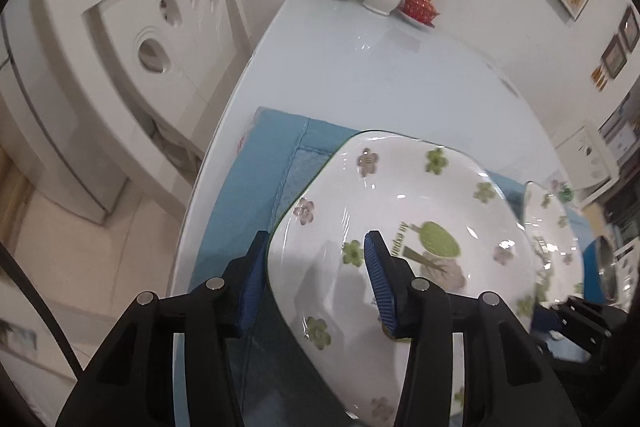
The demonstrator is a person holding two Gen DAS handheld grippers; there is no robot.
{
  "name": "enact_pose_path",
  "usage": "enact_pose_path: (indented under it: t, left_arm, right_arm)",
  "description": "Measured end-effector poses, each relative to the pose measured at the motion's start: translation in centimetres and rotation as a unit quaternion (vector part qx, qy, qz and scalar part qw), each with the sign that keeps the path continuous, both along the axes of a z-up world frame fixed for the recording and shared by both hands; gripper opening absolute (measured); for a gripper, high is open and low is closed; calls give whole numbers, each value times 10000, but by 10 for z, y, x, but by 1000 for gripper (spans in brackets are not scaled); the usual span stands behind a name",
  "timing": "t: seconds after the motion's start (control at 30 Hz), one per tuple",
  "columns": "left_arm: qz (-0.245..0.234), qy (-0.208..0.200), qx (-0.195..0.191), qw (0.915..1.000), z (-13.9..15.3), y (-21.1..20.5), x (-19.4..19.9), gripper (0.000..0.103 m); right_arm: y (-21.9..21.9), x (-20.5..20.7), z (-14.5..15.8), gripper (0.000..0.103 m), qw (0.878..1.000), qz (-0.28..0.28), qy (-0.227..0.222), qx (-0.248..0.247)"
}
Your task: Organize plates and bowls
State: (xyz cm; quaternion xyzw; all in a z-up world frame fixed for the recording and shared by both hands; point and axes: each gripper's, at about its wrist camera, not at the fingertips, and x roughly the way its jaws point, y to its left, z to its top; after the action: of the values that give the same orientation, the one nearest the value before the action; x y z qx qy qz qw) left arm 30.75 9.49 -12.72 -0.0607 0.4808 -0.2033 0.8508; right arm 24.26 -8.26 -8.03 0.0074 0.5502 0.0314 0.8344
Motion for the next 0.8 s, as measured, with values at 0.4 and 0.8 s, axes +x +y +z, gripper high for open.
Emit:
enact_pose_path:
  t: [0.4,0.8]
  left_arm:
    - [33,236,-68,9997,-4,43,-32,44]
    - [-35,203,-59,9998,-17,33,-18,46]
  right_arm:
    - [31,-36,3,31,9980,563,205,213]
    - [-13,-9,-15,32,9938,-224,472,983]
